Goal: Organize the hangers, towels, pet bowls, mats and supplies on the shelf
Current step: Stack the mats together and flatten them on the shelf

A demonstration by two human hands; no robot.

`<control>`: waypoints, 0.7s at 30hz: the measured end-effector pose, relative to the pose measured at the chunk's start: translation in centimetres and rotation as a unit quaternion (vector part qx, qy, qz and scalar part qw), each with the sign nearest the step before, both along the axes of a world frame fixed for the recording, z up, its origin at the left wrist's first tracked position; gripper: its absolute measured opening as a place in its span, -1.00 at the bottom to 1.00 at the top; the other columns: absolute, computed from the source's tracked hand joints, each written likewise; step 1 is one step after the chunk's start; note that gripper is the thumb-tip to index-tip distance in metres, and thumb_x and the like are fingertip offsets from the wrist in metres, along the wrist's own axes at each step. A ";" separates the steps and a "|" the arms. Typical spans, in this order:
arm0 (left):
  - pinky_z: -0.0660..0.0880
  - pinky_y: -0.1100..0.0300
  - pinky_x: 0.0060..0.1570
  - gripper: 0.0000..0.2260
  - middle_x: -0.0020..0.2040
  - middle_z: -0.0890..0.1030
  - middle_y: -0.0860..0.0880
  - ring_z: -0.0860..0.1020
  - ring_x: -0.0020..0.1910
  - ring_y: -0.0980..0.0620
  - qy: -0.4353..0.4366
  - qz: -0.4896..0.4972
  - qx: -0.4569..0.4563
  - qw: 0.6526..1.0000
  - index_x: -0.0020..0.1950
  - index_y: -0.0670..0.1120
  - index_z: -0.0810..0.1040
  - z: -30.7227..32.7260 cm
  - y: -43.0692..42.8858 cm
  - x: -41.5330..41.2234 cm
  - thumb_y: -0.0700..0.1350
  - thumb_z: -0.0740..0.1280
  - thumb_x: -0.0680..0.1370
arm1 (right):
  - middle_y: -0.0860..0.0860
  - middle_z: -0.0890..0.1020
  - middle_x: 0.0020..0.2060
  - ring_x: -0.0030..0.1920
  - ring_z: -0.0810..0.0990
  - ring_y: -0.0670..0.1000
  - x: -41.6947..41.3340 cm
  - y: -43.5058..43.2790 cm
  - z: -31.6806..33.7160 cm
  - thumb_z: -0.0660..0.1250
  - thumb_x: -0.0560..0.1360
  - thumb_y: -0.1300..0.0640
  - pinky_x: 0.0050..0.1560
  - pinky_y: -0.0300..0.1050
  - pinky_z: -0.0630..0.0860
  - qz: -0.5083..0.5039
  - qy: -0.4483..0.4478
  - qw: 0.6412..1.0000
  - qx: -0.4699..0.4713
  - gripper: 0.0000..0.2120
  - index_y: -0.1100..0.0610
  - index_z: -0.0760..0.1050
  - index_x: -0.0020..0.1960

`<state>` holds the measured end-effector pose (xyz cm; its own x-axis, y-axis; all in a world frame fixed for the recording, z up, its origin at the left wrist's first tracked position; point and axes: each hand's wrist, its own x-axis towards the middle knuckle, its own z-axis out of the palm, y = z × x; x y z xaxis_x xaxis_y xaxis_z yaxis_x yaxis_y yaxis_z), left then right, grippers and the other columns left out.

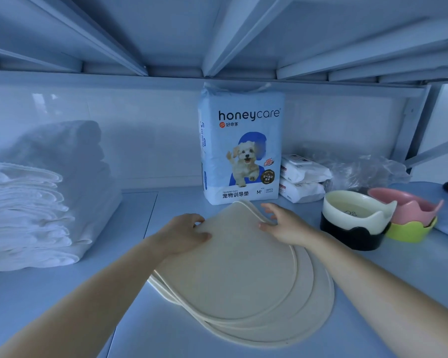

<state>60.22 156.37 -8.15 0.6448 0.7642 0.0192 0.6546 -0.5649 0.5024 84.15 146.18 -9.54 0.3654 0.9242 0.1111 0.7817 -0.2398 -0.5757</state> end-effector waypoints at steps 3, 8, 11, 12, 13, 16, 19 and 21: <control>0.45 0.17 -0.11 -0.68 0.01 0.55 0.03 0.51 -0.04 0.03 0.030 0.035 0.022 0.999 0.09 -0.04 0.52 -0.1 -0.4 -0.2 0.12 0.32 0.45 | -0.04 0.31 0.43 0.40 0.31 -0.01 -0.6 0.5 0.2 0.32 0.50 0.01 0.34 -0.13 0.27 0.026 -0.021 0.999 0.024 -0.41 0.03 0.18 0.46; 0.40 0.21 -0.16 -0.70 0.01 0.54 0.06 0.50 -0.03 0.02 -0.027 0.052 0.050 0.997 0.11 0.00 0.50 0.1 -1.4 -0.3 0.00 0.40 0.40 | -0.07 0.23 0.46 0.44 0.24 -0.04 -1.7 1.1 1.2 0.37 0.47 0.06 0.37 -0.22 0.17 0.092 -0.109 0.986 0.084 -0.36 0.05 0.17 0.47; 0.35 0.23 -0.19 -0.68 0.03 0.56 0.04 0.48 -0.04 0.01 -0.048 0.029 0.091 0.994 0.19 0.00 0.47 0.4 -2.2 -0.3 -0.09 0.37 0.44 | -0.10 0.17 0.48 0.47 0.16 -0.08 -1.9 1.6 2.1 0.39 0.46 0.05 0.42 -0.19 0.14 0.122 -0.174 0.973 0.089 -0.31 0.04 0.14 0.49; 0.35 0.23 -0.18 -0.67 0.05 0.57 0.03 0.49 -0.03 0.00 -0.052 0.021 0.104 0.993 0.21 0.00 0.46 0.5 -2.4 -0.3 -0.10 0.36 0.46 | -0.11 0.17 0.48 0.47 0.14 -0.09 -1.9 1.7 2.5 0.40 0.46 0.05 0.43 -0.18 0.14 0.131 -0.194 0.968 0.091 -0.30 0.03 0.15 0.49; 0.35 0.23 -0.18 -0.67 0.06 0.58 0.03 0.50 -0.01 -0.01 -0.053 0.012 0.116 0.992 0.23 0.01 0.45 0.6 -2.6 -0.4 -0.11 0.34 0.47 | -0.12 0.18 0.48 0.47 0.13 -0.08 -1.9 1.8 2.9 0.41 0.45 0.05 0.43 -0.17 0.13 0.138 -0.212 0.963 0.092 -0.31 0.02 0.16 0.49; 0.41 0.21 -0.15 -0.67 0.04 0.61 0.03 0.52 0.01 -0.02 -0.065 -0.020 0.137 0.988 0.24 0.04 0.45 0.7 -2.6 -0.6 -0.12 0.32 0.48 | -0.09 0.38 0.37 0.40 0.29 -0.03 -1.9 2.0 4.1 0.43 0.42 0.00 0.37 -0.10 0.26 0.143 -0.241 0.957 0.077 -0.43 -0.01 0.34 0.38; 0.43 0.21 -0.13 -0.67 0.03 0.61 0.07 0.52 0.01 0.01 -0.070 -0.032 0.140 0.987 0.24 0.09 0.46 1.1 -1.8 -0.7 -0.13 0.32 0.49 | -0.10 0.55 0.04 0.09 0.48 -0.01 -1.8 1.8 4.9 0.42 0.40 -0.05 0.02 -0.09 0.42 0.110 -0.256 0.958 0.066 -0.71 -0.01 0.49 0.08; 0.46 0.17 -0.11 -0.67 0.04 0.60 0.10 0.51 0.01 0.02 -0.065 -0.018 0.160 0.985 0.23 0.14 0.46 1.6 -1.0 -0.2 -0.11 0.30 0.50 | -0.10 0.50 -0.14 -0.06 0.45 -0.02 -1.7 1.2 5.3 0.38 0.43 -0.08 -0.16 -0.10 0.36 0.083 -0.279 0.955 0.058 -0.79 0.01 0.42 -0.07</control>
<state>60.05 155.40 -6.57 0.6471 0.6826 0.3395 0.5733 -0.7293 0.3735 82.46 147.39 -4.27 0.0688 0.9342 0.3500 0.9962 -0.0456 -0.0743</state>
